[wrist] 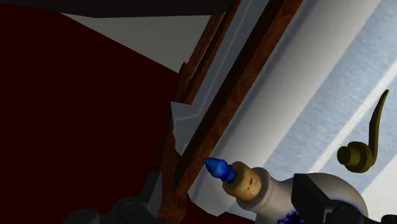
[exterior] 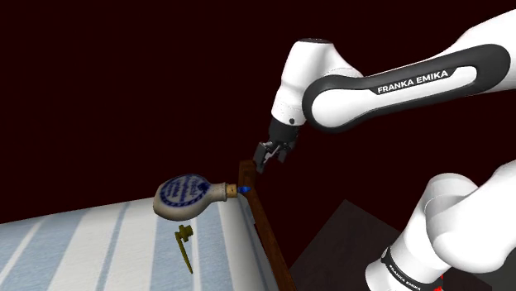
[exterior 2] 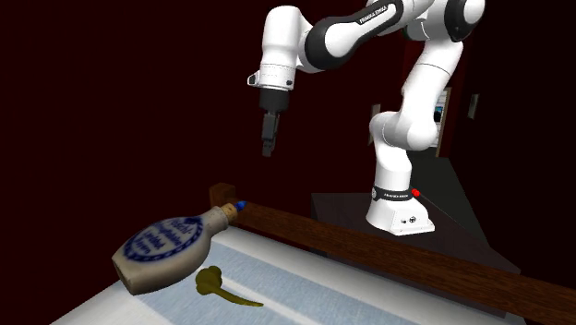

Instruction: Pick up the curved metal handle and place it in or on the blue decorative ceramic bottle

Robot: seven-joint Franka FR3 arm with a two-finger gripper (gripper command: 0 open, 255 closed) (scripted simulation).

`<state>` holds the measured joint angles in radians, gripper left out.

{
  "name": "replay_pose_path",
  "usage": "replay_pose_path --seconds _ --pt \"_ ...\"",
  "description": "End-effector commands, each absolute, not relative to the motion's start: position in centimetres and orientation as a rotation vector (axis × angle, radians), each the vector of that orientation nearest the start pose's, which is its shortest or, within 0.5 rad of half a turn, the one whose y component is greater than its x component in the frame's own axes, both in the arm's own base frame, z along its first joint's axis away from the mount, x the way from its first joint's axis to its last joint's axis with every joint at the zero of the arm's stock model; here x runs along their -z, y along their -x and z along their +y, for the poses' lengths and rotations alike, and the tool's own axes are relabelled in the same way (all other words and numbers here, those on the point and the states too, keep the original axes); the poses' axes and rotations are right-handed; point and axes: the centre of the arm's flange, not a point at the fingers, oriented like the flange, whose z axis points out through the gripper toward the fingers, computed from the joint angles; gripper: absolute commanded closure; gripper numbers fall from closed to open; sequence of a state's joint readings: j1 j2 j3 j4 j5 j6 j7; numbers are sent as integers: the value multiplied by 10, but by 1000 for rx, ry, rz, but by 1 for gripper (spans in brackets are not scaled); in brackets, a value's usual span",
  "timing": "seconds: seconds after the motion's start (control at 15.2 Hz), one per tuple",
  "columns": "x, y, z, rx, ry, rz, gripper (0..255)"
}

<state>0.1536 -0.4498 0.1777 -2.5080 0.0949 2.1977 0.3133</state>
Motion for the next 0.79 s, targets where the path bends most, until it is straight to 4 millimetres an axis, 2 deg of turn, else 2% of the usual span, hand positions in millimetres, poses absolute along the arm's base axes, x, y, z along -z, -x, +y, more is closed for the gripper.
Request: replay_pose_path --seconds 0.0,0.73 --pt "-435 -400 163 200 3076 69 0" --pt "-357 -446 267 204 3012 66 0"
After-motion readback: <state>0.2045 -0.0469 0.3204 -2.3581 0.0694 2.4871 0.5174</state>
